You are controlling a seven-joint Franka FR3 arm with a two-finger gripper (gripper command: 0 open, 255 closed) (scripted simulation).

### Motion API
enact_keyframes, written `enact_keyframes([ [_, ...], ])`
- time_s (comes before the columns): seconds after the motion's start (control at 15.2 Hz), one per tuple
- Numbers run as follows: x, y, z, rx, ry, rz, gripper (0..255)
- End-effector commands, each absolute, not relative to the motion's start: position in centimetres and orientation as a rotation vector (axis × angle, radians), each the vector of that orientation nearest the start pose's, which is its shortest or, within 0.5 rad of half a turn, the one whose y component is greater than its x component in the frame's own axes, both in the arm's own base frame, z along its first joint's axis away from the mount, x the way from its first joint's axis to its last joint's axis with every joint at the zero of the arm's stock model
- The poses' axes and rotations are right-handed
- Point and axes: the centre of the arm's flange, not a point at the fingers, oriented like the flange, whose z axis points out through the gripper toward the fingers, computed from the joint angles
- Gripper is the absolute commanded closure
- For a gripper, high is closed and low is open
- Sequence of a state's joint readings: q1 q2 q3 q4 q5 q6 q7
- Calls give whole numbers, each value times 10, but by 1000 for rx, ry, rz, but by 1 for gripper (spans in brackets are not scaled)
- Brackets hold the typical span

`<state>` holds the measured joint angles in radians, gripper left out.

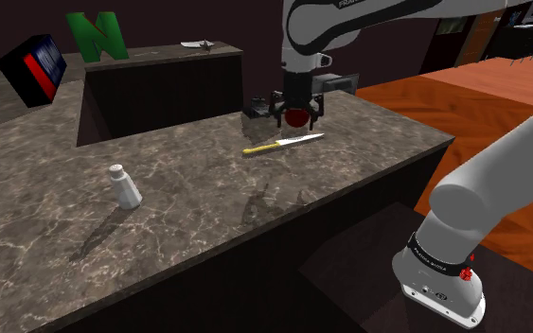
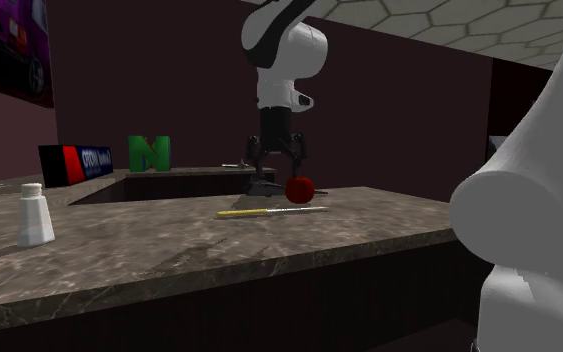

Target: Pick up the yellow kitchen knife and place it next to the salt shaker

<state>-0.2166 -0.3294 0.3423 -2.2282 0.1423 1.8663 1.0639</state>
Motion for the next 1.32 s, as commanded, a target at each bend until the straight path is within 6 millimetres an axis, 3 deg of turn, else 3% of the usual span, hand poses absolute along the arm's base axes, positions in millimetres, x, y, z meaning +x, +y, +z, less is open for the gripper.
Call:
enact_keyframes([
  [0.0,470,74,478,-2645,1682,88,0],
  [0.33,523,57,445,-2348,2045,91,0],
  [0.86,523,58,404,-2338,2055,91,0],
  [1.25,523,58,404,-2338,2055,91,0],
])
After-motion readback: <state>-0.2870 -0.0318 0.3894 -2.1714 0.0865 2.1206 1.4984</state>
